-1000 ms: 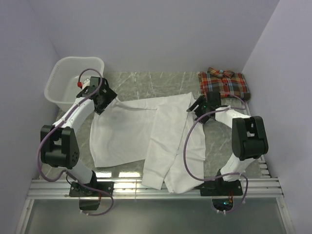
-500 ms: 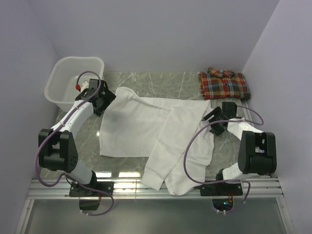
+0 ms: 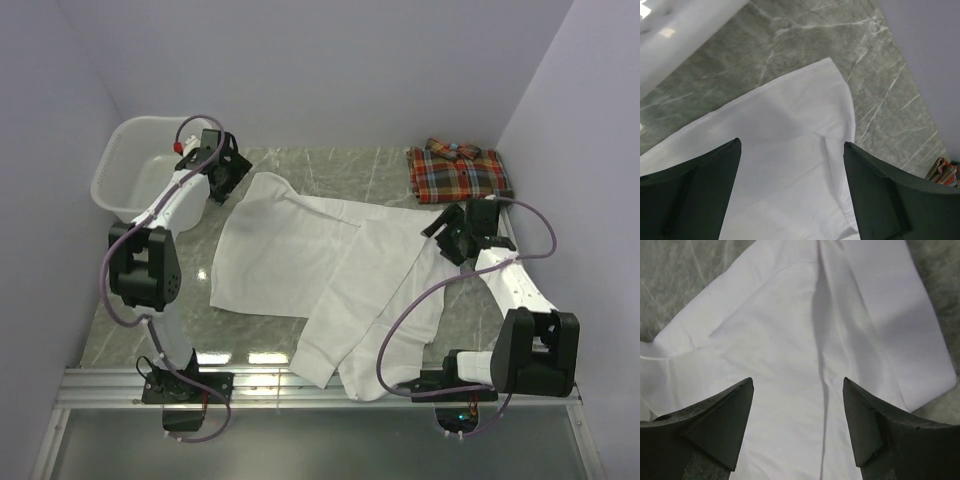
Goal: Fold and stack the long sleeve shirts
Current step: Flatten the shirt out, then fold the shirt
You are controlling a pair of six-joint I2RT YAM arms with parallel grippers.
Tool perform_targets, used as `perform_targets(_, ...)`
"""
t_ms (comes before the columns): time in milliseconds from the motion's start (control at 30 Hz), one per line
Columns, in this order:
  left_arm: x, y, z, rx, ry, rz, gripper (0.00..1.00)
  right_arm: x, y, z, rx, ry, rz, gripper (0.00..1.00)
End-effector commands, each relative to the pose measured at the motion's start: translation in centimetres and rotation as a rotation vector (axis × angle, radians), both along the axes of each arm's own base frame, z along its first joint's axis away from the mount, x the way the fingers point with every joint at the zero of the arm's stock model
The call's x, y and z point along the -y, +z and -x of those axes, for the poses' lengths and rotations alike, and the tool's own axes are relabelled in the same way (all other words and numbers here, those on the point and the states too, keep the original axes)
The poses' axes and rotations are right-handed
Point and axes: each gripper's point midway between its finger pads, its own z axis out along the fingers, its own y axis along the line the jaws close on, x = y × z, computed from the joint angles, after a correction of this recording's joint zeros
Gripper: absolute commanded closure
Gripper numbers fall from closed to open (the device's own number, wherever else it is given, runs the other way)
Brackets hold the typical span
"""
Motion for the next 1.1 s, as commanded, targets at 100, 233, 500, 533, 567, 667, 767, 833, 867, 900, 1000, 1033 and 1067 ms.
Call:
perform_targets(100, 0.7, -1.6, -4.1, -0.008, -0.031, -0.051, 0.17, -3.4, 1.9, -1.3, 0.088, 0.176, -0.014, 0.22)
perform_targets(233, 1.0, -1.7, -5.9, -0.004, -0.043, -0.070, 0.14, -4.4, 1.5, -1.6, 0.080, 0.212, -0.019, 0.23)
perform_targets(500, 3.2, -4.6, -8.3, -0.023, 0.027, 0.014, 0.13, -6.3, 0.7, -1.8, 0.052, 0.261, 0.047, 0.23)
perform_targets(533, 4.0, -4.5, -8.6, -0.015, 0.023, 0.028, 0.12, -6.5, 0.6, -1.8, 0.052, 0.267, 0.045, 0.23)
perform_targets(567, 4.5, -4.7, -8.8, -0.009, 0.017, 0.034, 0.12, -6.9, 0.4, -1.7, 0.046, 0.276, 0.039, 0.23)
perform_targets(667, 5.6, -6.2, -8.1, -0.039, 0.016, 0.019, 0.12, -8.0, -0.1, -1.3, 0.036, 0.313, 0.039, 0.23)
perform_targets(767, 5.5, -7.0, -6.5, -0.048, 0.038, 0.011, 0.13, -9.0, -0.7, -0.8, 0.028, 0.329, 0.008, 0.23)
perform_targets(833, 4.6, -9.1, -4.4, -0.093, 0.061, 0.001, 0.13, -9.0, -1.7, -0.2, 0.001, 0.315, -0.007, 0.23)
perform_targets(867, 4.4, -8.5, -4.0, -0.077, 0.071, 0.002, 0.13, -9.1, -2.3, 0.1, -0.019, 0.314, -0.014, 0.23)
perform_targets(900, 3.9, -9.7, -2.8, -0.109, 0.078, -0.013, 0.13, -9.0, -2.7, 0.5, -0.040, 0.306, -0.020, 0.23)
perform_targets(1000, 2.9, -10.9, -0.7, -0.147, 0.108, -0.036, 0.12, -9.1, -4.2, 1.7, -0.094, 0.295, -0.050, 0.23)
perform_targets(1033, 2.5, -11.2, -0.2, -0.154, 0.127, -0.048, 0.13, -9.0, -4.9, 2.3, -0.119, 0.285, -0.054, 0.23)
perform_targets(1067, 2.3, -10.8, 0.2, -0.151, 0.132, -0.049, 0.12, -8.9, -5.4, 2.6, -0.140, 0.278, -0.055, 0.23)
